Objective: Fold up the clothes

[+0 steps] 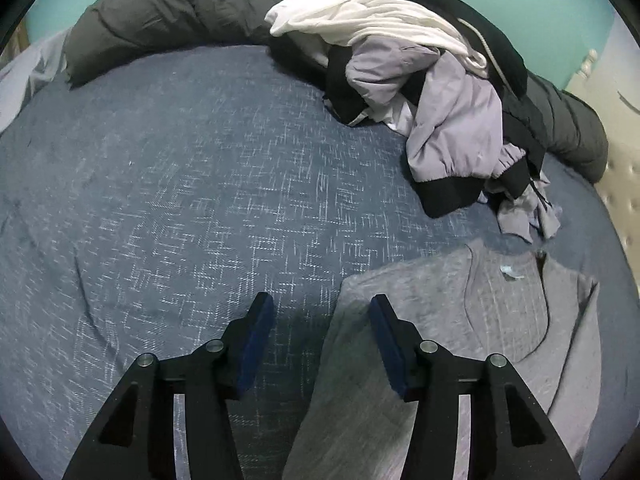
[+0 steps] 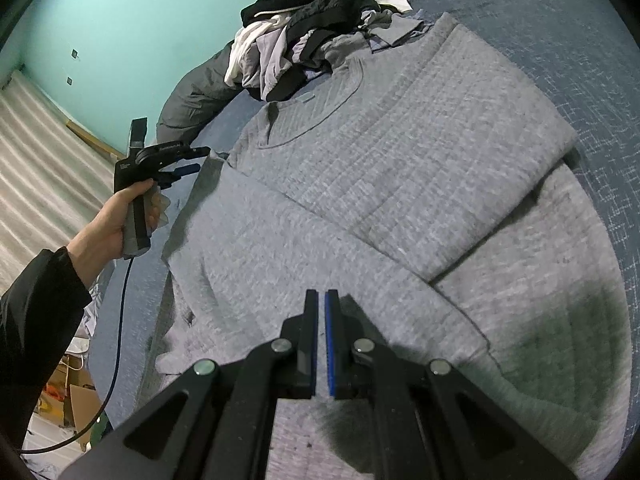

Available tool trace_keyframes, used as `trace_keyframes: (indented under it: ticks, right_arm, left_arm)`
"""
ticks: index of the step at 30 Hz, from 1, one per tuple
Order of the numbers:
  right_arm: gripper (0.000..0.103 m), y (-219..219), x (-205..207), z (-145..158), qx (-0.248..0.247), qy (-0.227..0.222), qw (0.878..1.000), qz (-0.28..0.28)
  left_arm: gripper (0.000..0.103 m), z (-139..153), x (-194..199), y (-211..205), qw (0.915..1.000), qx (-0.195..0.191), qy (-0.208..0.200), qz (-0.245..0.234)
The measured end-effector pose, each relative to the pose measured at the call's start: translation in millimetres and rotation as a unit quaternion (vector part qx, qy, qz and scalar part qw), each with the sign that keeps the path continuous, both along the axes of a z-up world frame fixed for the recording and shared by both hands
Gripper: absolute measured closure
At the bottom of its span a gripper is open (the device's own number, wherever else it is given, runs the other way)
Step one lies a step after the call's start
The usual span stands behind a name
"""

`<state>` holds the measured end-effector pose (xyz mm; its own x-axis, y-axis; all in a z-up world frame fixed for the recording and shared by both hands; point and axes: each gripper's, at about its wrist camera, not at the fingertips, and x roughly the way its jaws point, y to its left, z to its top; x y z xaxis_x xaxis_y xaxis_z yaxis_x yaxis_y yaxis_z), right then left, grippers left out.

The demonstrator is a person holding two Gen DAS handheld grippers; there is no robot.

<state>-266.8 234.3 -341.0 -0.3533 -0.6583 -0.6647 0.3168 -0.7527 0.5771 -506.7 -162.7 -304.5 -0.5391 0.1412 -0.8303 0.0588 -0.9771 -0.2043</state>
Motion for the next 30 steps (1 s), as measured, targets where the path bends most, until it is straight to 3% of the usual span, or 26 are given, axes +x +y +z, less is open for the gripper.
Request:
trace_keyframes:
  ticks: [6,11,15,17,22,27,30]
  right_arm:
    - [0.1,3,-1,-1,-0.003,-0.003,1.0,-0.002]
    - [0.1,7,2,-2,-0.004,-0.003,1.0,-0.003]
    - [0.1,8,1,-1,-0.005,-0.002,1.0,-0.005]
    - [0.1,9,0,-1,-0.005,-0.003,1.0,-0.005]
    - [0.1,10,-1,-1,-0.005,-0.003,1.0,-0.004]
    - [0.1,11,-1,-1,-0.004,-0.004,1.0,-0.005]
    - [0.1,12,-1,0,-0.005,-0.003,1.0,-0.006]
  left_arm:
    - [0.049,7,4,-5,0.9987,0.045,0.02,0.015]
    - [0.049,1,0,8,0.9992,0.037,0.001,-0.012]
    - [0.088,-8,-2,11,0.9992,0.035,-0.013,-0.013]
    - [0.092,-9,-2,9,0.9995,0.029,-0.011,-0.011]
    - [0.094,-9,-9,1,0.9999,-0.007,-0.01,0.009]
    - [0.093,-17,-18,-4,0.9997,0.006,-0.015,0.02]
    - [0.09,-10,-16,-12,0.9993,0.021,0.004,0.031]
